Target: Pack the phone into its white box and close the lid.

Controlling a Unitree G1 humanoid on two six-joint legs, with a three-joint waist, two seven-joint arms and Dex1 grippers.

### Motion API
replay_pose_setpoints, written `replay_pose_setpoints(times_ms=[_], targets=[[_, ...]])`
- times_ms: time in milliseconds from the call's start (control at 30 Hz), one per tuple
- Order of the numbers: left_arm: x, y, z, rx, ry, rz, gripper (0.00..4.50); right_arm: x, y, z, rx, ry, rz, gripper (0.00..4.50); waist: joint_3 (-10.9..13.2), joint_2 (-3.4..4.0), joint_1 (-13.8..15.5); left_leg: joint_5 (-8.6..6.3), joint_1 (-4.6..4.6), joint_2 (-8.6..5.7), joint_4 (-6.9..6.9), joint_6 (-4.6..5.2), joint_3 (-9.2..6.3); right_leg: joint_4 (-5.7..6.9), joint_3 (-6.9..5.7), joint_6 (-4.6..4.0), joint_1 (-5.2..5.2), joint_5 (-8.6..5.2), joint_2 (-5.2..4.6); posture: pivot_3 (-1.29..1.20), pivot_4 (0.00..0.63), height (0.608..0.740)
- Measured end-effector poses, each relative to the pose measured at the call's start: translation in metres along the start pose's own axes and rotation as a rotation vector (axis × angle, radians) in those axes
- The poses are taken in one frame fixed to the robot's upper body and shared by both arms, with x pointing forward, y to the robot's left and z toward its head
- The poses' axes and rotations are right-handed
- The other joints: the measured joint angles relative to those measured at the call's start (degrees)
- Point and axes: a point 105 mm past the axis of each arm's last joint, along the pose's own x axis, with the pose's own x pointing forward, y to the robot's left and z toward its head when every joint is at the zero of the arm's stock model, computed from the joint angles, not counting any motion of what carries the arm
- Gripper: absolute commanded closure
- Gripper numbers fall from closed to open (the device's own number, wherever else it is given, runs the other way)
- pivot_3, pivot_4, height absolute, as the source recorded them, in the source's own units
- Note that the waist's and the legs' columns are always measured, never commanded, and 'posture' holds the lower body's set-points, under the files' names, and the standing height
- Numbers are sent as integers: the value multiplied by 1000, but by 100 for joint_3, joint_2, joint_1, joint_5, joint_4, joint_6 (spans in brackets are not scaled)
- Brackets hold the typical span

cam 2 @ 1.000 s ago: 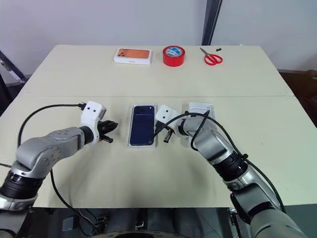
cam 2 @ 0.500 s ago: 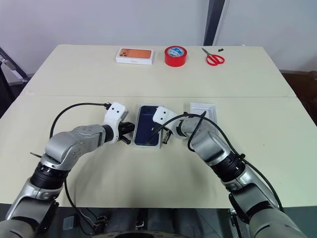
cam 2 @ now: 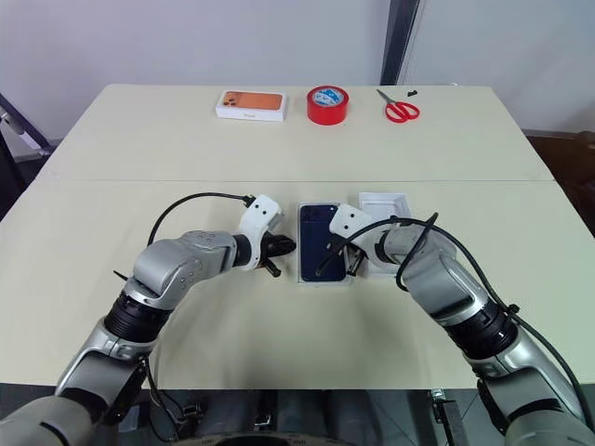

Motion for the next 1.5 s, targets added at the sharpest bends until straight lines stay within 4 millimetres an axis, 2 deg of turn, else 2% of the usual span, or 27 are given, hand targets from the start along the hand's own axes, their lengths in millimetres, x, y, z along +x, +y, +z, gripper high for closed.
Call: replay_pose_setpoints(times_ms=[200,300,500,600,700,833,1033,1133,1300,1333,1500], targets=[[1,0,1,-5,-4,-7,3863,-2,0,-1,9,7,3,4500,0,0,4,0,0,0,2,0,0,0,0,0,0,0,0,0,150,725],[-2,2,-1,-24,-4,-8,3940,-9,0,-2,34,5,26,3672,0,0,4,0,0,0,2,0,0,0,0,0,0,0,0,0,150,725],[-26,11,3,-34,-71,1,3940,-39,-14,3,163,-44,36,823,0,0,-27,0,4,6,1,0,-1,5,1,0,0,0,2,0,150,725],[-38,17,4,-8,-112,7,3940,-47,-21,8,265,-72,31,823,0,1,-24,0,4,7,0,0,-1,4,2,0,0,0,1,0,150,725],[-49,23,1,67,-155,18,3940,-46,-22,10,394,-68,35,823,0,2,-14,0,3,7,-1,0,-1,2,2,-1,0,0,-2,0,150,725],[-66,26,-1,230,-234,19,3940,-36,-22,-6,570,12,18,823,0,5,-17,-1,2,7,-5,-1,1,-2,4,-3,-2,-1,-9,0,150,725],[-84,15,-17,302,-318,-87,3940,-27,-25,-20,686,88,-36,823,1,6,-21,-2,0,7,-8,0,1,-4,4,-4,-5,-1,-12,0,150,725],[-92,10,-15,316,-365,-123,3940,-22,-25,-22,718,96,-53,1672,0,7,-23,-2,1,7,-8,0,1,-2,4,-3,-5,-1,-12,0,150,725],[-98,8,-13,319,-396,-130,3940,-16,-22,-19,727,94,-62,4126,-1,9,-34,-2,1,6,-7,3,2,-1,3,-2,-5,0,-11,0,150,725],[-98,8,-14,313,-395,-127,3940,-16,-22,-20,727,95,-68,4487,-1,9,-33,-3,1,6,-7,3,3,-1,3,-2,-5,0,-11,0,150,725],[-98,11,-18,276,-408,-90,3940,-17,-25,-20,739,94,-93,4487,-1,9,-41,-4,1,6,-7,5,4,2,2,-2,-5,0,-9,0,150,725]])
